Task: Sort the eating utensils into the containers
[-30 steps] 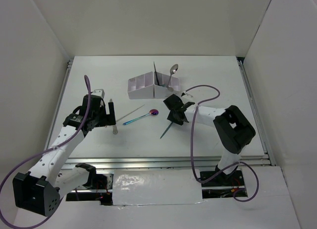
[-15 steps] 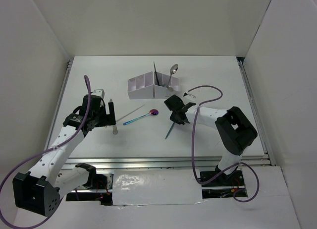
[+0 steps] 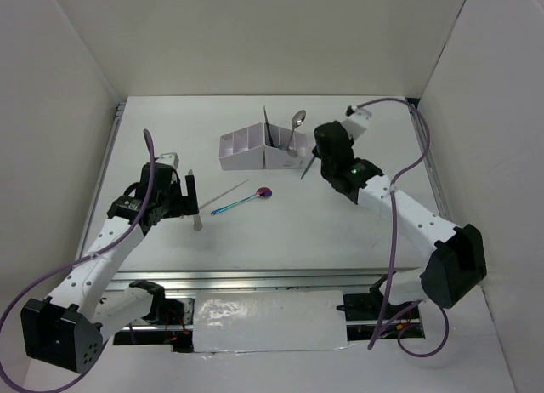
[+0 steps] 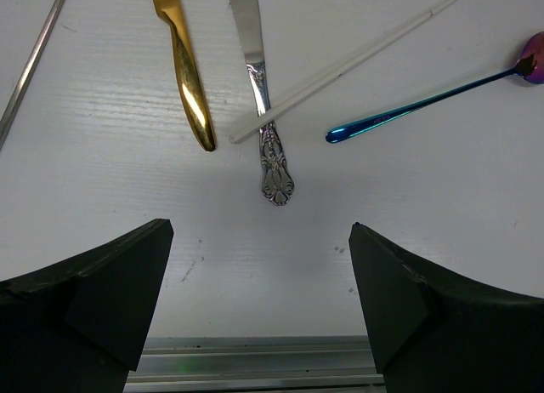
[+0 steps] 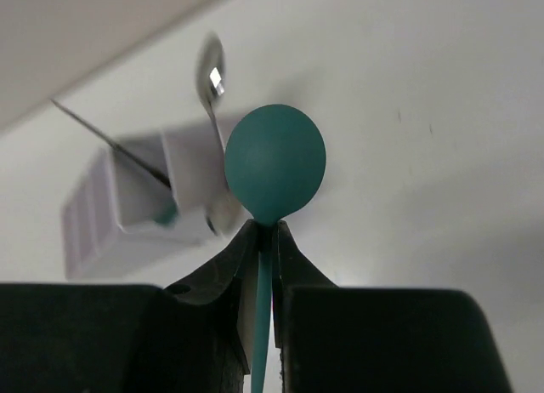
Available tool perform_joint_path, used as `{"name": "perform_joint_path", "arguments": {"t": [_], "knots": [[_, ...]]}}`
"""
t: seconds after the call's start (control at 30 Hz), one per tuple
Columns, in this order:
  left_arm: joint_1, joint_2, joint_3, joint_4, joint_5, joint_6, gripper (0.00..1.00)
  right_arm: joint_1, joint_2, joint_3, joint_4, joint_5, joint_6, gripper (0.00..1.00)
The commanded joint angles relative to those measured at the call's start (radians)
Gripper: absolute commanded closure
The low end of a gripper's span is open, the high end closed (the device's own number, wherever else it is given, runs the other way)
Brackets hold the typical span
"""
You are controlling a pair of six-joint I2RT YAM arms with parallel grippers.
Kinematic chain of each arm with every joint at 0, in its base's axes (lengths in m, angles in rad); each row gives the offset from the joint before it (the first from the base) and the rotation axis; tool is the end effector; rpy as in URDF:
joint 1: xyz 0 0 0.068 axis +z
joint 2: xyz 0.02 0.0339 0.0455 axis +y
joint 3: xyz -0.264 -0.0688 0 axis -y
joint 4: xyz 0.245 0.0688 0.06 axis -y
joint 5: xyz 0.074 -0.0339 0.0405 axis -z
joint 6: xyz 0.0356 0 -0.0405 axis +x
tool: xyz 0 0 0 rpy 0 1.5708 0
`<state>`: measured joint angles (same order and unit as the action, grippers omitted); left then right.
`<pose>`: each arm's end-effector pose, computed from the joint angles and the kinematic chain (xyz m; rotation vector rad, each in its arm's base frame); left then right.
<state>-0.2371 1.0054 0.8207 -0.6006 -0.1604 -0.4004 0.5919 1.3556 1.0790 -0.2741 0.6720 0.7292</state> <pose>0.2031 -0.0432 0.2732 -0.2691 2.3313 -0.1255 0.2634 0.1504 0.3089 0.5160 1.9273 0.1321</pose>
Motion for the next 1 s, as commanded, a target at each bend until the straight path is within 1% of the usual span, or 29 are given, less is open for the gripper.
{"name": "perform_joint_path", "arguments": {"t": [0.0, 0.1, 0.13, 0.17, 0.2, 0.23, 0.27, 0.3, 0.37, 0.43, 0.5, 0.6, 0.73, 0.97], "knots": [[0.005, -0.027, 0.012, 0.013, -0.007, -0.020, 0.01, -0.041, 0.029, 0.129, 0.319, 0.122, -0.224, 1.00], [0.004, -0.030, 0.011, 0.012, -0.010, -0.025, 0.01, -0.052, 0.144, 0.228, 0.494, 0.142, -0.386, 1.00], [0.004, -0.030, 0.009, 0.012, -0.010, -0.025, 0.01, -0.053, 0.180, 0.255, 0.534, 0.149, -0.417, 1.00], [0.005, -0.028, 0.009, 0.010, -0.013, -0.026, 0.01, -0.053, 0.254, 0.287, 0.596, 0.155, -0.445, 1.00], [0.004, -0.030, 0.009, 0.012, -0.011, -0.028, 0.01, -0.052, 0.292, 0.344, 0.624, 0.165, -0.491, 1.00], [0.005, -0.028, 0.008, 0.010, -0.014, -0.028, 0.01, -0.052, 0.321, 0.366, 0.656, 0.169, -0.516, 1.00], [0.005, -0.027, 0.008, 0.010, -0.018, -0.031, 0.01, -0.052, 0.351, 0.380, 0.726, 0.169, -0.539, 1.00], [0.005, -0.027, 0.006, 0.010, -0.014, -0.032, 0.01, -0.052, 0.405, 0.406, 0.749, 0.169, -0.571, 1.00], [0.004, -0.019, 0.005, 0.010, -0.014, -0.034, 0.01, -0.046, 0.453, 0.435, 0.836, 0.163, -0.611, 1.00], [0.002, -0.016, 0.006, 0.007, -0.019, -0.035, 0.01, -0.044, 0.529, 0.456, 0.878, 0.164, -0.671, 1.00], [0.002, -0.011, 0.008, 0.007, -0.033, -0.037, 0.01, -0.044, 0.600, 0.513, 0.869, 0.173, -0.695, 1.00], [0.004, -0.005, 0.011, 0.007, -0.041, -0.037, 0.01, -0.041, 0.646, 0.529, 0.877, 0.161, -0.712, 1.00], [0.004, 0.001, 0.011, 0.007, -0.044, -0.035, 0.01, -0.038, 0.669, 0.506, 0.871, 0.155, -0.700, 1.00], [0.002, 0.007, 0.014, 0.002, -0.045, -0.040, 0.01, -0.027, 0.692, 0.444, 0.836, 0.130, -0.620, 1.00]]}}
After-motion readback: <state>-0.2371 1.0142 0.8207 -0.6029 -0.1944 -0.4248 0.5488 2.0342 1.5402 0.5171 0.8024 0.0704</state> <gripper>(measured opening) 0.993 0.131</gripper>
